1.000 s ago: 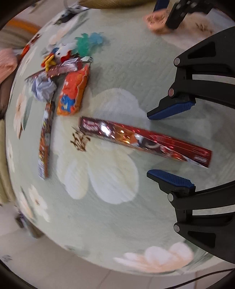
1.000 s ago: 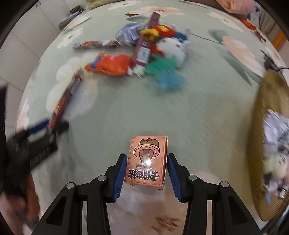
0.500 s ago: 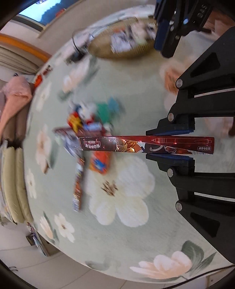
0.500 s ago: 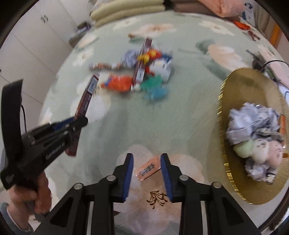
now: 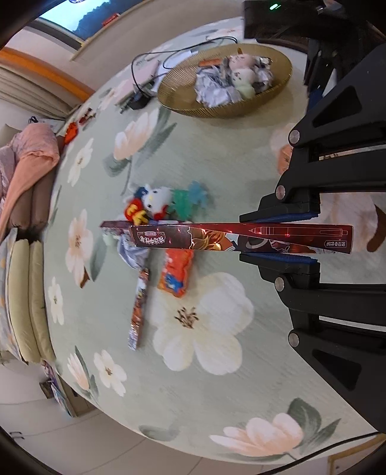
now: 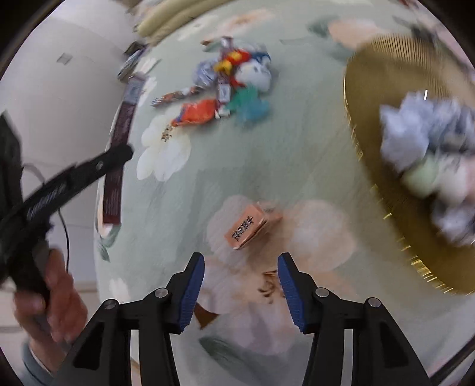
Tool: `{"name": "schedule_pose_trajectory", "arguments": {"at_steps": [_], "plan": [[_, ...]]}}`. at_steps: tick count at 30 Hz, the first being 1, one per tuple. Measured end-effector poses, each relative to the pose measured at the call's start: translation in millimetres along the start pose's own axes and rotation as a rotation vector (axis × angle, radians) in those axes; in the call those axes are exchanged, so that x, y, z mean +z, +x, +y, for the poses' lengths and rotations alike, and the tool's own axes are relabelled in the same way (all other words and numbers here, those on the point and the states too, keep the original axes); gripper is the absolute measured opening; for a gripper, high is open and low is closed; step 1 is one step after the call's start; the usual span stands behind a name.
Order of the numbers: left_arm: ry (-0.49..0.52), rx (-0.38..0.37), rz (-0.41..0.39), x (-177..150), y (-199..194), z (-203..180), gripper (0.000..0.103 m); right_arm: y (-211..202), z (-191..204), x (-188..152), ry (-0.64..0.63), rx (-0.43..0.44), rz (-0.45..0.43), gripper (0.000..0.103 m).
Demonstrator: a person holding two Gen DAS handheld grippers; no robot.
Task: Organize objects
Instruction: 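Carry both boxes over the golden plate and open both grippers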
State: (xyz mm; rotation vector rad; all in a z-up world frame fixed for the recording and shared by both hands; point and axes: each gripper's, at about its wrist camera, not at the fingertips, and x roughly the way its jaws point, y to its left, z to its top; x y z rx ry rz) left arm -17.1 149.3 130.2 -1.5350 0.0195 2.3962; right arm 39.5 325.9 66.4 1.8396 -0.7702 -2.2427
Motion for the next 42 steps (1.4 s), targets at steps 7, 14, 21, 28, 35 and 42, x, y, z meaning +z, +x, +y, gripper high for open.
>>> {"name": "schedule_pose_trajectory", "arguments": {"at_steps": [7, 14, 21, 28, 35, 42], "plan": [[-0.024, -0.010, 0.014, -10.0, -0.3, 3.2, 0.014, 45.6, -15.4, 16.7, 0.228, 0.009, 0.039, 0.050], [-0.004, -0.027, 0.023, -15.4, -4.0, -0.5, 0.014, 52.6, -22.6, 14.5, 0.320, -0.041, 0.013, 0.020], [0.031, -0.063, -0.009, -2.1, -13.4, -20.9, 0.014, -0.5, -17.8, 7.7, 0.234, 0.057, -0.087, 0.019], [0.102, -0.254, -0.003, 23.9, -5.0, -89.9, 0.014, -114.7, -39.1, 6.4, 0.149, -0.108, -0.302, 0.019], [0.210, -0.405, -0.023, 39.7, 5.7, -176.1, 0.014, -177.1, -94.0, 20.9, 0.231, -0.224, -0.487, 0.019], [0.290, -0.373, -0.025, 53.0, 33.6, -219.2, 0.071, -183.3, -122.5, 52.4, 0.250, -0.197, -0.493, 0.029]]}}
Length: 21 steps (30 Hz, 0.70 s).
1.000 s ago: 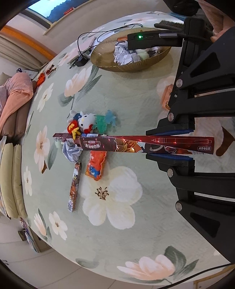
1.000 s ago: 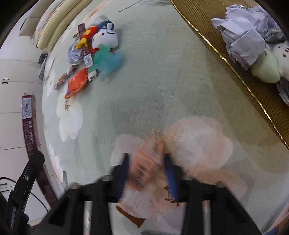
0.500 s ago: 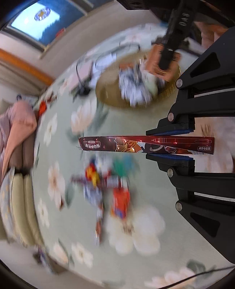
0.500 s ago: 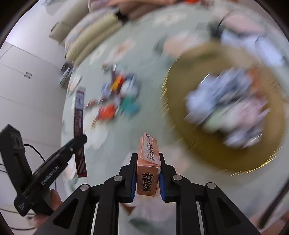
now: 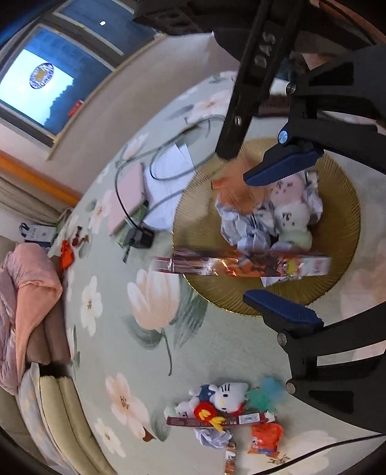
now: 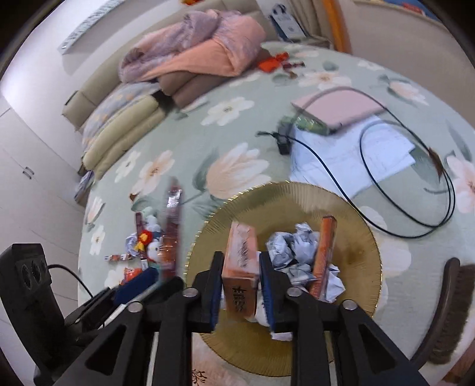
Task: Organize objects
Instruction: 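Carry both boxes over the golden plate and open both grippers, then withdraw both grippers toward the orange snack bag and blue jelly toy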
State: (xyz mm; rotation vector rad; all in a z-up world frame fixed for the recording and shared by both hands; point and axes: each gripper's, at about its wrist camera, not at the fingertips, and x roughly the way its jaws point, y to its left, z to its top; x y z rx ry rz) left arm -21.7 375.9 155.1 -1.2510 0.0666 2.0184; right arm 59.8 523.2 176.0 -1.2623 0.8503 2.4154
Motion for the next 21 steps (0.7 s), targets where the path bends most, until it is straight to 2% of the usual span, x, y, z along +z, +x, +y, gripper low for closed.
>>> {"name": "schedule_pose_trajectory", "arguments": {"at_steps": [3, 6, 10, 14, 17, 18, 19, 21], "plan": [[-0.034, -0.007, 0.057, -11.5, 7.4, 11.6, 0.071, 3.9, -17.4, -4.8, 0.051, -0.036, 0.018, 0.043], [-0.082, -0.003, 0.078, -27.5, 4.7, 28.2, 0.071, 5.8, -26.6, -15.5, 0.052, -0.064, 0.034, 0.044], [-0.153, 0.047, 0.082, -51.6, -12.2, 58.7, 0.071, 9.4, -12.4, -29.6, -0.019, -0.089, 0.059, 0.044], [-0.246, 0.126, 0.056, -72.1, -40.8, 100.2, 0.071, 2.5, 27.0, -39.6, -0.170, -0.139, -0.015, 0.044], [-0.284, 0.176, 0.041, -81.6, -57.9, 128.6, 0.071, -16.4, 71.7, -46.8, -0.317, -0.238, -0.153, 0.044], [-0.301, 0.202, 0.034, -84.8, -65.0, 140.3, 0.071, -25.1, 89.5, -49.1, -0.360, -0.257, -0.218, 0.048], [-0.317, 0.220, 0.028, -86.3, -69.5, 150.4, 0.071, -28.1, 99.4, -49.0, -0.380, -0.266, -0.245, 0.065], [-0.359, 0.249, 0.006, -90.4, -81.0, 172.1, 0.071, -27.1, 121.4, -47.8, -0.413, -0.246, -0.259, 0.087]]}}
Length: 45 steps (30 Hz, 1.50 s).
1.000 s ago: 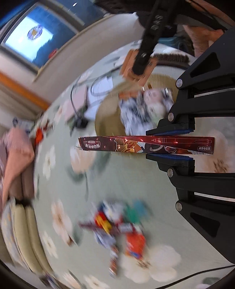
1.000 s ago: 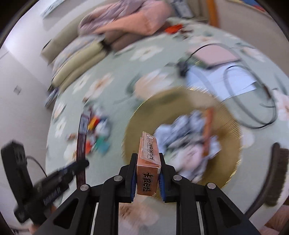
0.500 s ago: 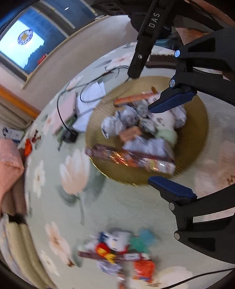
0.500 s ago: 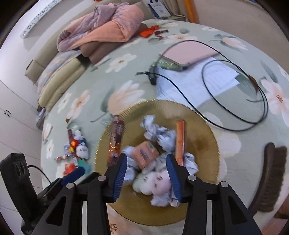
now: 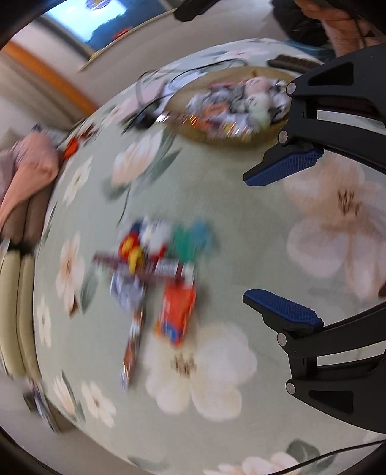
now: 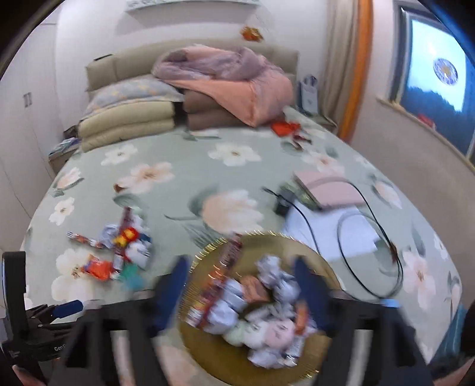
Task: Organize objects
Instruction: 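Withdraw both grippers toward the orange snack bag and blue jelly toy, then grasp the orange snack bag with the left gripper while the right grasps the blue jelly toy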
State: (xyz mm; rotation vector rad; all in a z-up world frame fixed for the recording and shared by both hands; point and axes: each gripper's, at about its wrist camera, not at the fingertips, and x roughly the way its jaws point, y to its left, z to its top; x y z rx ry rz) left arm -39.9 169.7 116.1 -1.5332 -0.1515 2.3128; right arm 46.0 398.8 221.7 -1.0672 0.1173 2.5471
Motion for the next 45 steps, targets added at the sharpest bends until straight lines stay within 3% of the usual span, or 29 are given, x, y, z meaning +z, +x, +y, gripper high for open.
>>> {"name": "schedule_pose_trajectory", "arguments": {"at_steps": [3, 8, 10, 13, 17, 22, 25, 28, 31, 32, 34, 39, 41, 45], "plan": [[-0.069, 0.020, -0.029, 9.7, -4.5, 31.3, 0.071, 9.6, 28.6, 8.6, -0.024, 0.152, 0.036, 0.087], [-0.151, 0.004, -0.021, 29.7, 24.5, 72.2, 0.071, 36.2, 81.6, 12.7, -0.010, 0.288, 0.095, 0.085], [-0.174, -0.008, -0.003, 35.4, 43.9, 77.5, 0.071, 57.3, 97.7, 8.4, 0.024, 0.336, 0.158, 0.069], [-0.159, 0.036, 0.018, 42.1, 81.2, 75.9, 0.071, 99.8, 114.7, -4.5, 0.140, 0.439, 0.302, 0.065], [-0.073, 0.212, 0.008, 46.6, 112.3, 63.4, 0.071, 148.5, 130.3, -23.9, 0.174, 0.400, 0.418, 0.065], [0.005, 0.265, -0.011, 44.2, 117.6, 51.0, 0.071, 191.5, 143.3, -34.8, 0.147, 0.324, 0.464, 0.065], [-0.010, 0.261, 0.005, 42.1, 111.8, 65.3, 0.073, 214.9, 150.0, -39.5, 0.133, 0.328, 0.509, 0.065], [-0.014, 0.331, -0.002, 41.5, 99.3, 83.8, 0.072, 228.8, 154.8, -46.1, 0.112, 0.328, 0.543, 0.065], [-0.043, 0.532, -0.013, 40.5, 82.7, 111.7, 0.071, 236.4, 155.9, -50.9, 0.085, 0.332, 0.554, 0.065], [-0.090, 0.539, -0.012, 41.5, 78.4, 122.9, 0.071, 238.9, 155.9, -52.3, 0.082, 0.345, 0.559, 0.065], [-0.205, 0.460, -0.001, 42.1, 69.9, 142.3, 0.069, 242.5, 155.3, -54.0, 0.087, 0.367, 0.569, 0.063], [-0.411, 0.019, -0.013, 49.8, 69.9, 139.3, 0.071, 237.0, 160.4, -53.5, 0.040, 0.381, 0.535, 0.050], [-0.481, -0.039, -0.008, 55.9, 80.6, 132.6, 0.071, 235.4, 160.9, -54.2, 0.029, 0.375, 0.532, 0.044], [-0.572, 0.057, 0.034, 63.3, 104.8, 122.2, 0.071, 230.6, 154.1, -55.4, 0.041, 0.372, 0.529, 0.044]]}}
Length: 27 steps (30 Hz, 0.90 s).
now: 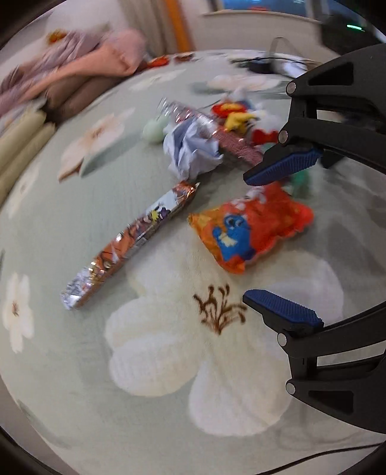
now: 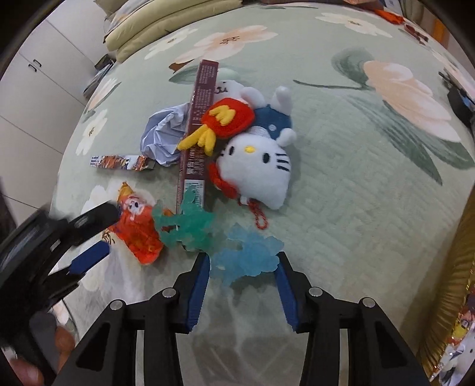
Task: Organize objects
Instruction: 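Grasp the orange snack bag with the left gripper while the right grasps the blue jelly toy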
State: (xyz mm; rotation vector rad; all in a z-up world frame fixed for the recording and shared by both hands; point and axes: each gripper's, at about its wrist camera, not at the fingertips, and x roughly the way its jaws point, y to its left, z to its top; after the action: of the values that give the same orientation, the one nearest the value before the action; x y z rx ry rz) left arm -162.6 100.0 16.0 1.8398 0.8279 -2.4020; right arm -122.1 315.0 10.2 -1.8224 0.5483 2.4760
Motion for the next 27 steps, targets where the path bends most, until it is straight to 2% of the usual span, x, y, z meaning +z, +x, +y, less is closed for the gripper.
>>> {"name": "schedule_pose_trajectory", "arguments": {"at_steps": [4, 5, 6, 7, 10, 12, 13, 16, 17, 19, 21, 23, 27], "plan": [[-0.010, 0.127, -0.046, -1.7, 6.3, -17.6, 0.071, -4.3, -8.1, -7.0, 0.006, -0.009, 0.009, 0.043], [0.017, 0.197, -0.047, -2.8, 9.9, -24.7, 0.068, -5.2, -9.5, -7.9, 0.008, -0.009, 0.011, 0.043], [0.045, 0.257, -0.052, -4.4, 11.1, -29.1, 0.055, -7.5, -10.0, -9.4, 0.009, -0.005, 0.009, 0.043], [0.075, 0.299, -0.063, -6.2, 10.6, -31.2, 0.046, -9.6, -10.2, -10.6, 0.010, -0.003, 0.006, 0.043], [0.125, 0.270, -0.070, -10.8, 1.2, -28.8, 0.034, -17.0, -9.2, -13.7, 0.010, 0.008, 0.008, 0.043], [0.156, 0.202, -0.069, -12.2, -13.5, -14.8, 0.032, -23.1, -10.1, -16.0, 0.021, 0.029, 0.016, 0.043], [0.182, 0.202, -0.070, -13.5, -19.7, -11.5, 0.032, -25.7, -9.6, -17.0, 0.023, 0.039, 0.016, 0.043], [0.291, 0.237, -0.057, -27.0, -39.1, 4.8, 0.032, -38.1, -6.2, -26.1, 0.011, 0.057, 0.010, 0.043], [0.323, 0.275, -0.040, -34.8, -46.8, 16.5, 0.032, -42.2, -4.9, -30.2, 0.004, 0.064, 0.010, 0.043], [0.365, 0.317, 0.007, -50.2, -55.2, 35.5, 0.032, -44.6, -0.7, -41.1, -0.010, 0.099, 0.041, 0.043], [0.380, 0.328, 0.039, -69.3, -64.8, 56.3, 0.032, -41.3, 2.7, -57.3, -0.008, 0.138, 0.092, 0.043], [0.368, 0.314, 0.069, -87.9, -73.0, 76.3, 0.032, -36.0, 7.4, -79.6, -0.034, 0.120, 0.138, 0.043], [0.311, 0.316, 0.056, -113.2, -89.3, 99.9, 0.032, -27.4, 15.5, -103.2, -0.122, 0.004, 0.116, 0.044]]}}
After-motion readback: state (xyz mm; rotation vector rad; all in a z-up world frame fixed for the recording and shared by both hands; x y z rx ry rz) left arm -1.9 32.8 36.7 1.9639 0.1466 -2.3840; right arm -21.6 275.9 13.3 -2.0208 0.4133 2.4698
